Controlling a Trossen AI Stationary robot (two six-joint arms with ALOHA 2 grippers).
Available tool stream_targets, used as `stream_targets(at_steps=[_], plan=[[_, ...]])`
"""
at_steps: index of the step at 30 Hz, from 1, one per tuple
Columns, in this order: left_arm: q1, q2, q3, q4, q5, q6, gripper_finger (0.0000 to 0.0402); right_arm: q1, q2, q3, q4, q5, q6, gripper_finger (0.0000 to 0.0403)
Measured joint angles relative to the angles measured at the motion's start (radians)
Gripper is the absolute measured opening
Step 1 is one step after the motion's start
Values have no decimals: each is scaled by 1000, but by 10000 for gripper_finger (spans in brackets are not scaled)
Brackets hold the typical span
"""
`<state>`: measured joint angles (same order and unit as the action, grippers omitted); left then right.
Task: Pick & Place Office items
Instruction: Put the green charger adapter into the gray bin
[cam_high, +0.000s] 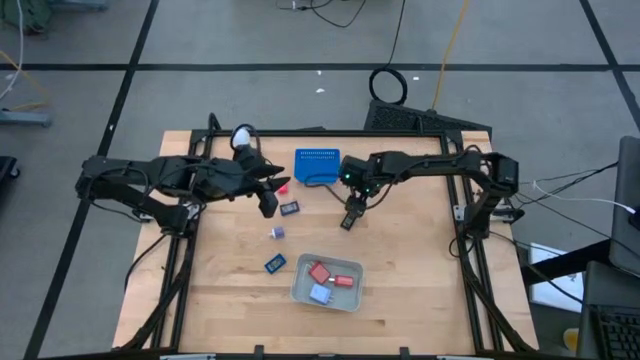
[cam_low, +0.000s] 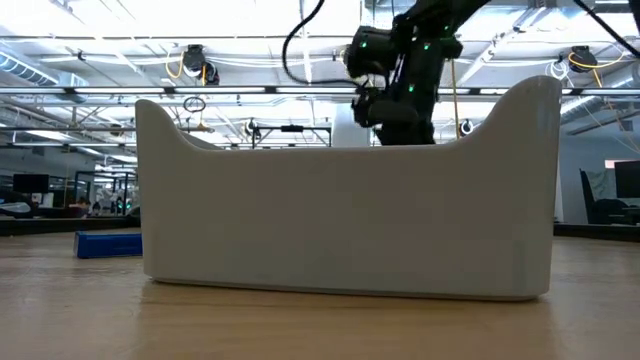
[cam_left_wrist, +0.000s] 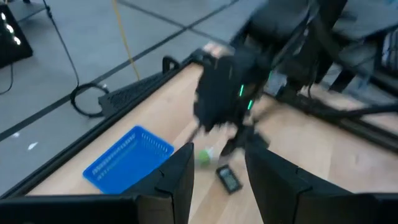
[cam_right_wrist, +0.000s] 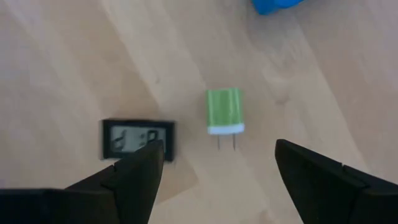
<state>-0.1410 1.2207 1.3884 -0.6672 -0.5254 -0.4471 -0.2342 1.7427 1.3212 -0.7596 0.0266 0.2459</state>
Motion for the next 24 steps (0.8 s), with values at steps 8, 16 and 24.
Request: stream_targets(at_steps=[8,16,24], plan=[[0,-1,0,49,-2,21,145,13,80,0,41,31,-69,299],[0,-1,0,50,-2,20,145,14,89,0,106,80,-129,299],[0,-1,0,50,-20,23,145,12,89,0,139,78,-154,299]])
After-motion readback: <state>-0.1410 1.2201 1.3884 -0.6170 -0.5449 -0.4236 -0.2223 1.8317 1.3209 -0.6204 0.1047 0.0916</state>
